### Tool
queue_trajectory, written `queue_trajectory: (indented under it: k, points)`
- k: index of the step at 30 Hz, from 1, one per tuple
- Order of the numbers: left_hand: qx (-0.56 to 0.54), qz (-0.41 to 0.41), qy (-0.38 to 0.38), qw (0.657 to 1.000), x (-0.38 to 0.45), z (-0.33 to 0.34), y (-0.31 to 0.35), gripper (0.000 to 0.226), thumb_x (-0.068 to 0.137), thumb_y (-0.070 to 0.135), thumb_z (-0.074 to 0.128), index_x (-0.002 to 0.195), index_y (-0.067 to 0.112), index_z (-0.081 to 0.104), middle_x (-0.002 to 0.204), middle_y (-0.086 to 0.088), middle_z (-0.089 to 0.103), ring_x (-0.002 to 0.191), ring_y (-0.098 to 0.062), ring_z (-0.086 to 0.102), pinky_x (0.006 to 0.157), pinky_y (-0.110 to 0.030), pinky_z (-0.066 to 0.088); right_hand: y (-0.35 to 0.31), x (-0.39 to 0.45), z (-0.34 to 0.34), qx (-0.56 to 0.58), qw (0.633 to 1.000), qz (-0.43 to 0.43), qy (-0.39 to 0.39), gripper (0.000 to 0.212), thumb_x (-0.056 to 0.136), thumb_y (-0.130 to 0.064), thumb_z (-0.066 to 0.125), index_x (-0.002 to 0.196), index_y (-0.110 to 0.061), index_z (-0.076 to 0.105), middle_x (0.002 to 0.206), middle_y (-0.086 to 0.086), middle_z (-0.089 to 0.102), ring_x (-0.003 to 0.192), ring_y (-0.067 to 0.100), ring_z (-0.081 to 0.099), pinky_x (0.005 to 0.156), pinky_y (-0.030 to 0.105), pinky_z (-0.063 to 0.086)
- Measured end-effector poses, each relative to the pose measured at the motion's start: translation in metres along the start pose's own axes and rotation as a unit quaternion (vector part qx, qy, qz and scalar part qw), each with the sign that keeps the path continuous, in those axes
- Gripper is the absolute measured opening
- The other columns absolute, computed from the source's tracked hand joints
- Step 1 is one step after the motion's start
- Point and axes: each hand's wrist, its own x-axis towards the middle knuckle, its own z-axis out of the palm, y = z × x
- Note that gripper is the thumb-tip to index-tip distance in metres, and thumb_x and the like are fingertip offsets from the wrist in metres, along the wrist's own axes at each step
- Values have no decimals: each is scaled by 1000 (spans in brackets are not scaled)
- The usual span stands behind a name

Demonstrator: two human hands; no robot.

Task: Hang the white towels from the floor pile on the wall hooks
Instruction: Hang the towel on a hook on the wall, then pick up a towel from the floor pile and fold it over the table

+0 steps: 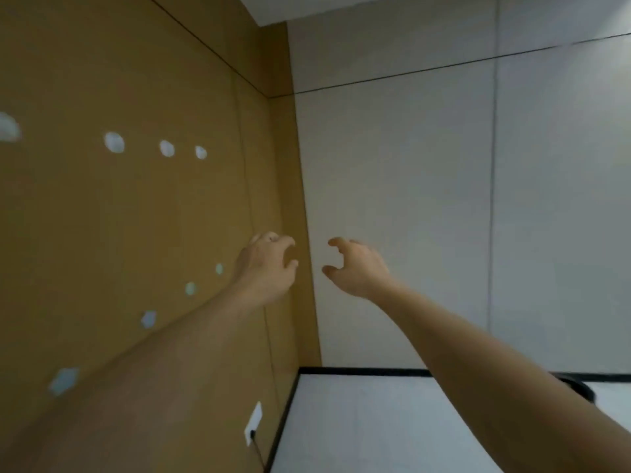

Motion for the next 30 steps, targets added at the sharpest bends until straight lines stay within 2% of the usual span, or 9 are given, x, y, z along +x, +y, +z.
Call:
queue_trajectory:
  k: [2, 5, 11, 14, 18, 21, 27, 30]
  points:
    - [-41, 31, -28, 998, 6, 37, 55, 37, 89, 38, 58, 125, 30, 58, 126, 3, 55, 118, -23, 47, 85, -30, 39, 56, -23, -18, -23, 999, 39, 1, 64, 87, -45, 61, 143, -24, 40, 135, 7, 55, 124, 30, 50, 98, 42, 44]
    - [-100, 77, -83, 988, 12, 93, 143, 42, 90, 37, 58, 130, 25, 56, 131, -3, 54, 122, -25, 46, 96, -35, 42, 144, -63, -46, -55, 993, 102, -6, 65, 89, -43, 61, 146, -23, 37, 139, 7, 52, 128, 29, 46, 105, 44, 42]
    - [-161, 160, -183, 957, -3, 194, 338, 46, 89, 42, 58, 133, 29, 53, 136, 1, 51, 127, -21, 43, 98, -35, 43, 317, -161, -109, -90, 968, 233, -15, 66, 89, -42, 61, 147, -23, 36, 137, 8, 53, 126, 29, 46, 103, 45, 43]
    - [-188, 213, -220, 933, -21, 236, 433, 48, 88, 43, 58, 134, 30, 51, 136, 1, 51, 127, -21, 43, 100, -37, 42, 389, -215, -141, -101, 947, 303, -14, 63, 88, -39, 62, 144, -23, 40, 134, 7, 56, 122, 27, 50, 97, 42, 48]
    - [-223, 261, -267, 901, -49, 278, 541, 48, 87, 43, 59, 133, 31, 51, 131, 3, 52, 123, -21, 45, 96, -38, 44, 465, -281, -179, -125, 914, 385, -14, 55, 83, -38, 63, 134, -23, 49, 124, 7, 59, 114, 28, 54, 89, 40, 50]
    - [-239, 292, -305, 875, -72, 307, 605, 46, 87, 42, 58, 131, 30, 50, 127, 3, 54, 118, -22, 48, 90, -38, 46, 510, -328, -195, -126, 887, 443, -21, 58, 87, -39, 61, 140, -23, 44, 129, 8, 55, 118, 28, 52, 93, 40, 49]
    - [-256, 362, -366, 818, -101, 369, 704, 51, 90, 42, 56, 137, 28, 45, 135, -1, 50, 122, -24, 47, 98, -41, 45, 585, -395, -206, -96, 831, 548, -19, 60, 89, -37, 55, 145, -19, 40, 135, 7, 54, 124, 28, 50, 96, 39, 47]
    - [-266, 387, -391, 791, -103, 408, 750, 48, 90, 39, 55, 135, 26, 46, 133, -2, 50, 124, -26, 45, 98, -40, 43, 626, -417, -207, -92, 803, 588, -15, 59, 87, -33, 56, 142, -18, 43, 134, 7, 54, 121, 27, 52, 90, 35, 47]
